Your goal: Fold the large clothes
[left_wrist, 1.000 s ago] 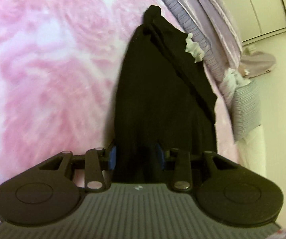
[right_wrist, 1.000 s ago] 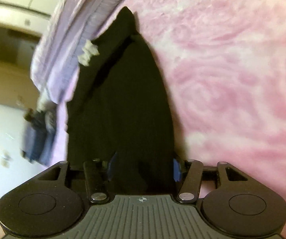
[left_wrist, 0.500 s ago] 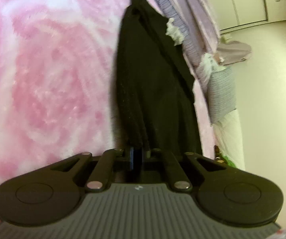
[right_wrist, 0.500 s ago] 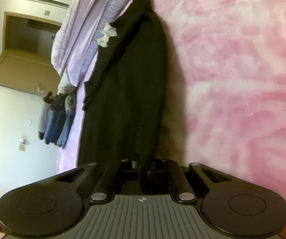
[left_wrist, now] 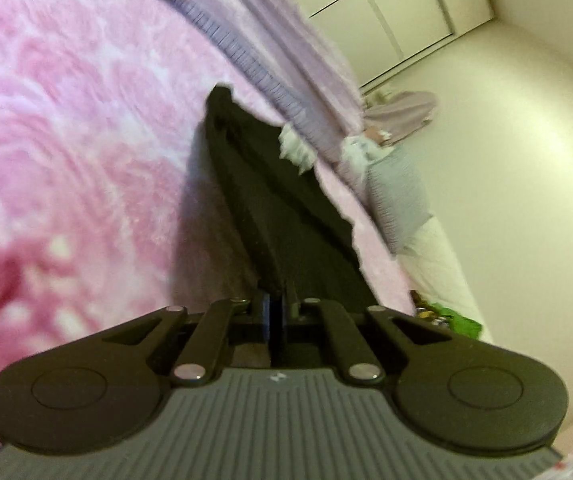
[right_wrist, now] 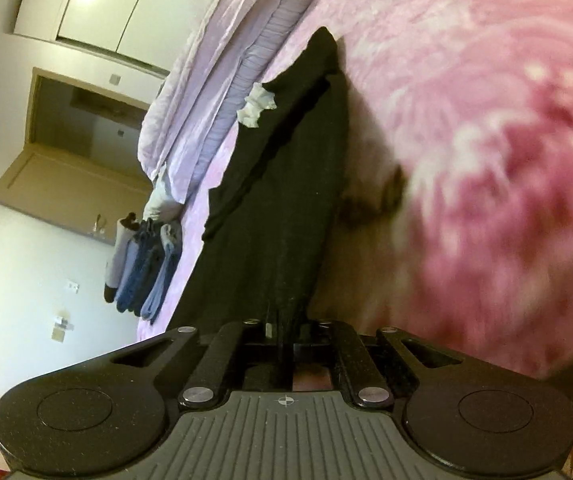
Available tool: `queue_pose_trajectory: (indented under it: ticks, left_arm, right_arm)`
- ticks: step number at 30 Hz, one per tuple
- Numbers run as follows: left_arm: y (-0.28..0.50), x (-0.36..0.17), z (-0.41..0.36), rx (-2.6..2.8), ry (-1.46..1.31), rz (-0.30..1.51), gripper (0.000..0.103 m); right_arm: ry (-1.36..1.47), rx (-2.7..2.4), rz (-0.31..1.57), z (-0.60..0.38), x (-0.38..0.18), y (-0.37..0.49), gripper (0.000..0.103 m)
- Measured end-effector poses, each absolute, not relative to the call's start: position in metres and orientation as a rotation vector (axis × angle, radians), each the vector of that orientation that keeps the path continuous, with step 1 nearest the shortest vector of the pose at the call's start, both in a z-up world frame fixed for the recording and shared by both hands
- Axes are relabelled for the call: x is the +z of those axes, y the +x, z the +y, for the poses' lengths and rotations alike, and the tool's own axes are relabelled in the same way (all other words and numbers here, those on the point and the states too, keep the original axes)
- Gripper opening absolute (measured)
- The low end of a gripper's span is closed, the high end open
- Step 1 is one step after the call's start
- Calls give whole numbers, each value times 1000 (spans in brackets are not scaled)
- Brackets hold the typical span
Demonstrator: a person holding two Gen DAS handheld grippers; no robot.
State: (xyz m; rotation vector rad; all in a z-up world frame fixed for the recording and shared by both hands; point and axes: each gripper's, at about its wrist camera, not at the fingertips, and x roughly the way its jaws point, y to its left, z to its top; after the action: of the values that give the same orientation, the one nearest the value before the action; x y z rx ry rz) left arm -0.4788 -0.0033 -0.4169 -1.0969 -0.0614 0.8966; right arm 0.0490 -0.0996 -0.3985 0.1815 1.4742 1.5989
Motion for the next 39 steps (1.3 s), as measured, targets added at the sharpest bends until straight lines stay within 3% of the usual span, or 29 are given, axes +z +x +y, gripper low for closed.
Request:
queue_pose_trajectory:
  ticks: [8,14,20,28,29,31,32,33,39]
  left_arm:
    - [-525,-404,-126,865,-1118,-128,2]
    - [-536,-389,-149,841,-1123,-169,2]
    - [-515,-375,-77,833,-1163,-230,2]
    - [-463,-368,107,923,-1218,-189,4]
    - [-456,-372,131,942,-1234,-169,6]
    - [-445,-383,174,982,-1269,-120,13]
    - [-442,-389,191,1033,-1282,-101,16]
    - [-441,-394,203,1061,-1279,-85,16]
    - [-427,-397,235,1041,-1091,150,24]
  right_arm:
    - [222,1547,1479,-219,-381,4,0]
    - [261,1517,1504,-255,-367,-17,0]
    - [257,1578,1461,-186,-329,1,1]
    - [277,1523,1450,10,-313,38,1]
    - [268,1511,1443,40,-319,42,6]
    - [240,1435,1434,83,-333,51,25]
    - [231,1379,1412,96,-340,56,45]
    - [220,1359,1391,105,-345,58,57]
    - [4,1503,1123,109,-356,59,58]
